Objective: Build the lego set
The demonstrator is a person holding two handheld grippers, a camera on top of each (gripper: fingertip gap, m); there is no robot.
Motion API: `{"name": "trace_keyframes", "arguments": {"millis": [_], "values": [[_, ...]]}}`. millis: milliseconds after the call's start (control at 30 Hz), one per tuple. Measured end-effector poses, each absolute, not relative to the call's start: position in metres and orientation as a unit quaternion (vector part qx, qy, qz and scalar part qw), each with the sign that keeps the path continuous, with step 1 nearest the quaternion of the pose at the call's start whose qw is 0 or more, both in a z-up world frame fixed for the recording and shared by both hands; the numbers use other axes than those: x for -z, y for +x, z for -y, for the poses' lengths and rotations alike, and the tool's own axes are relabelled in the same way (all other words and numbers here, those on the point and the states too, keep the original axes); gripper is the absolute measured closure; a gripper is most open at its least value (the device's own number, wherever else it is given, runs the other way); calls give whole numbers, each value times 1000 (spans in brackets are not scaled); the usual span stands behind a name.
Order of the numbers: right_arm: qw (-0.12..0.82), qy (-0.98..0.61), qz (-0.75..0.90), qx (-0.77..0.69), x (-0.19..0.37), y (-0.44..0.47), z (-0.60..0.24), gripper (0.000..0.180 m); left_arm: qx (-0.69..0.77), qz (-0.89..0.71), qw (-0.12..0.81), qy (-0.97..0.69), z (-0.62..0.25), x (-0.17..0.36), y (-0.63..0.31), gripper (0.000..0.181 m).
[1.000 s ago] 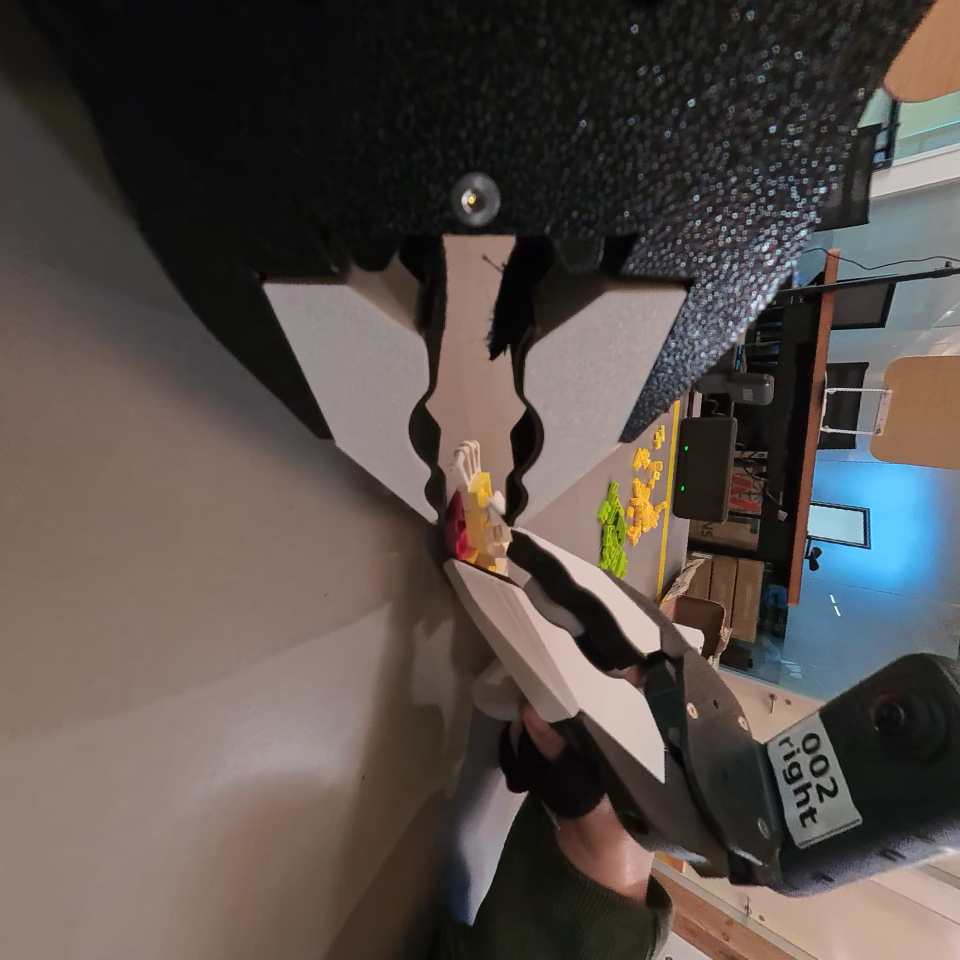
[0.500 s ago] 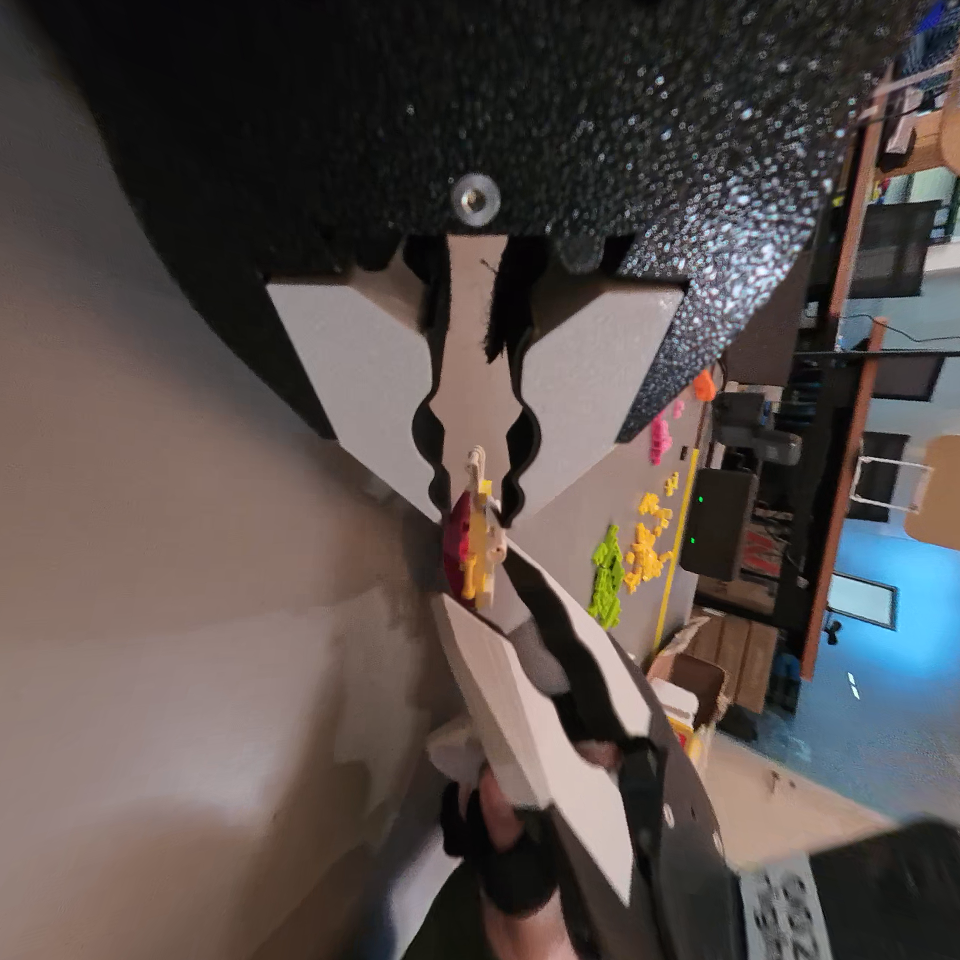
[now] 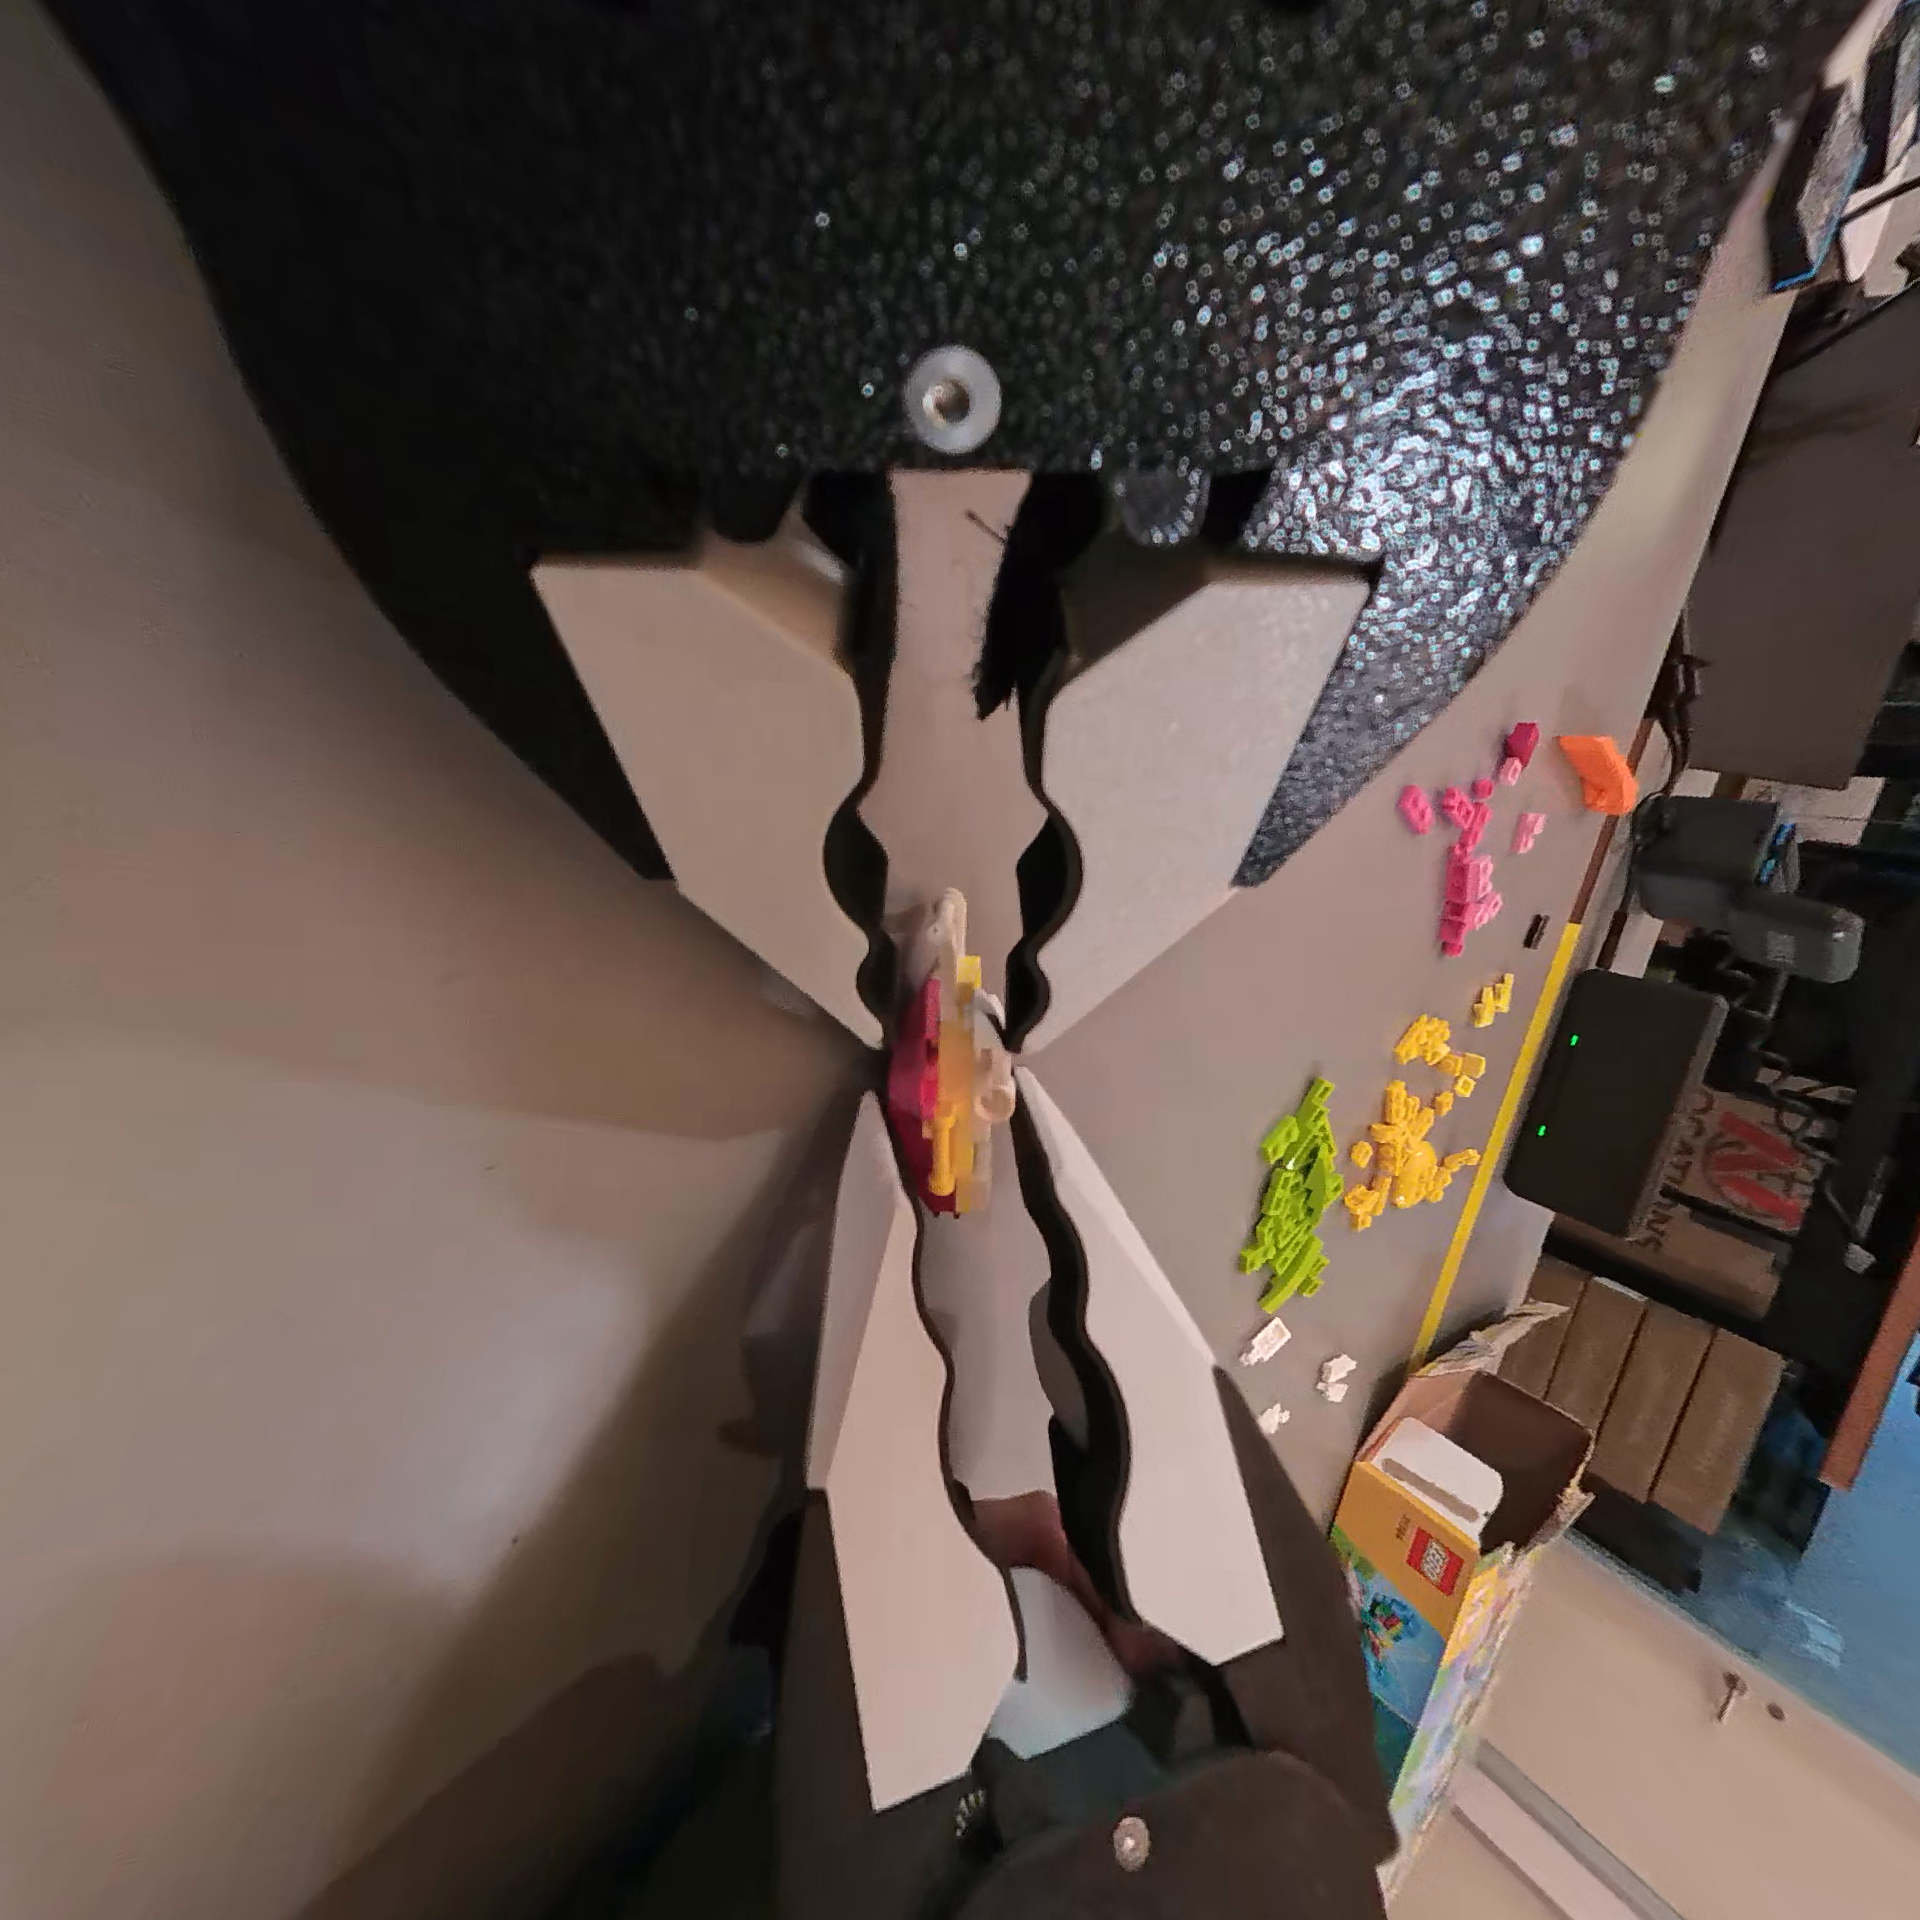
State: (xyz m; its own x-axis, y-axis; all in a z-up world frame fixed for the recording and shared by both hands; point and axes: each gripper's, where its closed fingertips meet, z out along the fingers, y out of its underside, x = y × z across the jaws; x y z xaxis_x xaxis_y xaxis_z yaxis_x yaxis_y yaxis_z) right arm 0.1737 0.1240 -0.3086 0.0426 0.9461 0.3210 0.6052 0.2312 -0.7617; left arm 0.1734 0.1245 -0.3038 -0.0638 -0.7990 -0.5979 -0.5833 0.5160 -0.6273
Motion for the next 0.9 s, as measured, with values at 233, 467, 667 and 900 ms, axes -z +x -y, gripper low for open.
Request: {"name": "trace_keyframes", "arguments": {"millis": [233, 467, 667, 900], "values": [[412, -594, 655, -219, 308, 174, -124, 159, 129, -720, 489, -475, -126, 303, 174, 162], [410, -594, 656, -221, 308, 174, -124, 159, 145, -717, 482, -482, -126, 305, 175, 161], [406, -595, 655, -227, 308, 174, -122, 159, 155, -712, 482, -487, -126, 303, 175, 159], [402, -596, 655, -233, 308, 174, -121, 160, 171, -702, 482, -495, -125, 302, 173, 158]]}}
